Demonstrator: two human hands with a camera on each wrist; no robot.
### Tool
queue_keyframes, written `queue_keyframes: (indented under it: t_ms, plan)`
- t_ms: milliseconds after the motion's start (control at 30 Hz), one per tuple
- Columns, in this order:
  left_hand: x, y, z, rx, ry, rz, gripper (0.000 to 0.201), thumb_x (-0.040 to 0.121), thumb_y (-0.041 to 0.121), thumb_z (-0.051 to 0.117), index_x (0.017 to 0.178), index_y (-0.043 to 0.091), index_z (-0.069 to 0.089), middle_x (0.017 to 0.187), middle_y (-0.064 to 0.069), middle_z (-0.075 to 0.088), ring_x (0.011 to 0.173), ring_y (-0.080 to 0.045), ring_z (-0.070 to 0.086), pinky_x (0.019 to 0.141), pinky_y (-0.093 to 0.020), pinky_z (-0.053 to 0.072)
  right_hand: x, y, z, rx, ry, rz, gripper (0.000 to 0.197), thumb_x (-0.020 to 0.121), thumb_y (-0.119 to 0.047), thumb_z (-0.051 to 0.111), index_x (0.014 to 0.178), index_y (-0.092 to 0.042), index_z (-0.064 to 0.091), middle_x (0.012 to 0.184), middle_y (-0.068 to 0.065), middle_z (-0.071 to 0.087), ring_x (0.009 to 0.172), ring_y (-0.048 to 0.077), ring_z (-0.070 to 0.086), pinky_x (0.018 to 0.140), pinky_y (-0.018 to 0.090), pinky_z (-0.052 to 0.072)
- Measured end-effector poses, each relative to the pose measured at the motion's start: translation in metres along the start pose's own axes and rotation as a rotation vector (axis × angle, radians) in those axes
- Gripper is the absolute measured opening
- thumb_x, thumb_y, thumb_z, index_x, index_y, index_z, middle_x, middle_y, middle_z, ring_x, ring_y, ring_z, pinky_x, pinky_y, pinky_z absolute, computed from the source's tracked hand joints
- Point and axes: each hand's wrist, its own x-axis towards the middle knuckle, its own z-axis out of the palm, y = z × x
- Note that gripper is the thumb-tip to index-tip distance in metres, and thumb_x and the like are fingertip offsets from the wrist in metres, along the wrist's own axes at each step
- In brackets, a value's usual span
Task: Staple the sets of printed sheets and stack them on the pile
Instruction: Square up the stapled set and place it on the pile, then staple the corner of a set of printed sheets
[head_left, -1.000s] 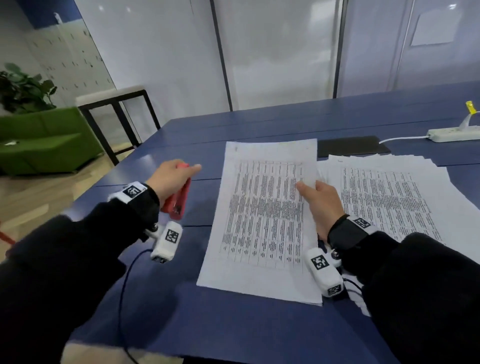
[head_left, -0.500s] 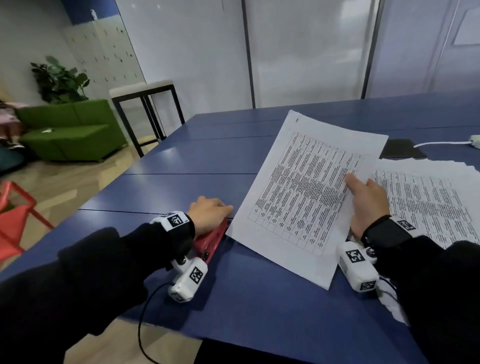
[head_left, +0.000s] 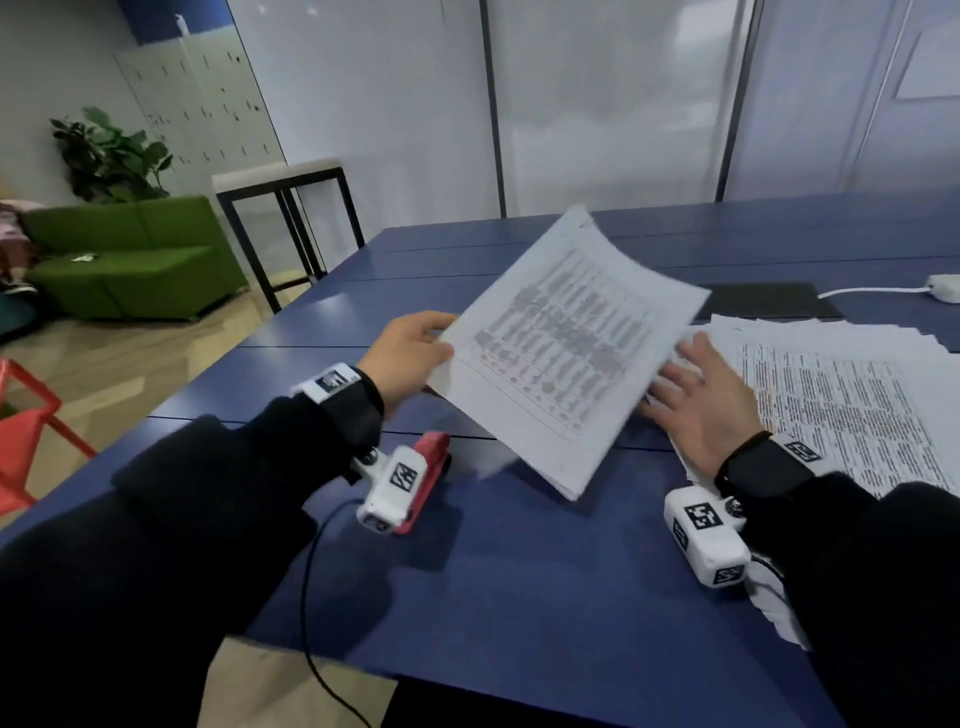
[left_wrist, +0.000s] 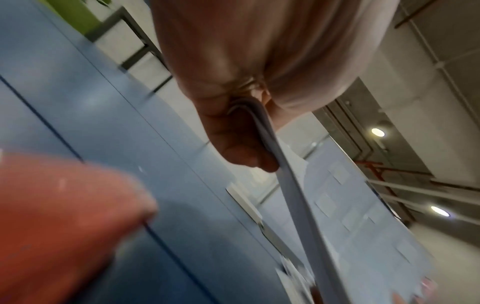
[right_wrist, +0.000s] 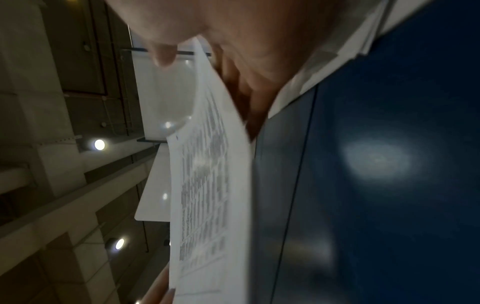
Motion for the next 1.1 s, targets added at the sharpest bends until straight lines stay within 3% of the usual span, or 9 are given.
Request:
queue_keyframes:
  t_ms: [100,233,467,533,600,667,733,933,1100]
  plan:
    - [0.02,-0.014,-0.042,-0.021,0.17,-0.104,0.04,0.097,-0.011,0.048,0.114,0.017,0.07,0.091,-0.006,0.071,0.056,-0.008,0.068,0.048,-0.026,0.058,0.003,0.007,-0.003,-0.093,0.035,0.058,0.051,0.105,-0.044,0.053,0.145,-0.013,0.048,0.131,0.015,0.061,0.116,0.033,0.066,0.09,0.045,0.058]
    - [0.037,-0.057,-0.093,0.038,0.294,-0.231,0.042,0.097,-0.012,0.046,0.121,0.012,0.071,0.096,-0.01,0.066,0.064,-0.019,0.057,0.039,-0.02,0.05,0.007,0.01,-0.005,-0.182,0.017,0.041,0.042,0.106,-0.039,0.055,0.136,-0.009,0.053,0.132,0.02,0.061,0.119,0.037,0.066,0.089,0.045,0.059]
    - [0.04,-0.115,-0.112,0.406,0.235,-0.379,0.037,0.095,-0.01,0.046,0.116,0.004,0.073,0.089,-0.015,0.064,0.059,-0.028,0.056,0.031,-0.024,0.047,0.007,0.012,-0.006,-0.232,-0.016,0.032,0.026,0.105,-0.037,0.055,0.114,-0.012,0.06,0.117,0.017,0.062,0.121,0.04,0.064,0.101,0.049,0.055]
    - [0.043,-0.117,-0.111,0.504,0.185,-0.428,0.032,0.098,-0.005,0.048,0.121,-0.001,0.07,0.096,-0.016,0.064,0.064,-0.028,0.059,0.038,-0.029,0.053,0.006,0.012,-0.006,-0.246,-0.028,0.027,0.027,0.106,-0.037,0.055,0.114,-0.012,0.06,0.118,0.018,0.062,0.114,0.037,0.066,0.1,0.047,0.056]
    - [0.046,-0.113,-0.109,0.616,0.13,-0.469,0.031,0.102,0.006,0.055,0.13,-0.005,0.063,0.114,-0.02,0.066,0.083,-0.033,0.064,0.065,-0.036,0.06,0.006,0.012,-0.006,-0.254,-0.03,0.022,0.026,0.105,-0.036,0.056,0.114,-0.012,0.061,0.117,0.018,0.062,0.107,0.033,0.066,0.097,0.045,0.057]
    - [0.05,-0.11,-0.111,0.856,0.084,-0.459,0.05,0.099,0.024,0.065,0.143,0.002,0.056,0.143,-0.02,0.057,0.12,-0.037,0.06,0.099,-0.042,0.052,0.006,0.013,-0.006,-0.274,-0.031,0.018,0.026,0.105,-0.035,0.057,0.115,-0.012,0.061,0.116,0.017,0.063,0.105,0.031,0.067,0.096,0.044,0.057]
    - [0.052,-0.108,-0.11,1.006,0.077,-0.344,0.068,0.093,0.038,0.071,0.152,0.015,0.048,0.157,-0.016,0.045,0.143,-0.036,0.043,0.115,-0.042,0.038,0.006,0.013,-0.005,-0.299,-0.033,0.017,0.027,0.104,-0.034,0.057,0.117,-0.011,0.061,0.115,0.017,0.063,0.106,0.031,0.066,0.096,0.043,0.057]
    - [0.046,-0.106,-0.092,1.049,-0.156,-0.322,0.058,0.09,0.039,0.074,0.143,0.024,0.056,0.145,-0.011,0.055,0.133,-0.031,0.052,0.108,-0.035,0.041,-0.005,0.006,0.002,-0.258,-0.018,0.037,0.02,0.101,-0.025,0.063,0.114,-0.011,0.063,0.112,0.016,0.067,0.102,0.03,0.07,0.096,0.044,0.057]
    - [0.038,-0.066,-0.078,1.0,-0.065,-0.104,0.049,0.092,0.029,0.073,0.139,0.026,0.059,0.139,-0.009,0.056,0.124,-0.032,0.056,0.105,-0.042,0.045,-0.036,-0.031,0.002,-0.222,-0.106,0.018,0.022,0.099,-0.018,0.065,0.117,-0.005,0.065,0.102,0.016,0.07,0.096,0.029,0.072,0.094,0.047,0.06]
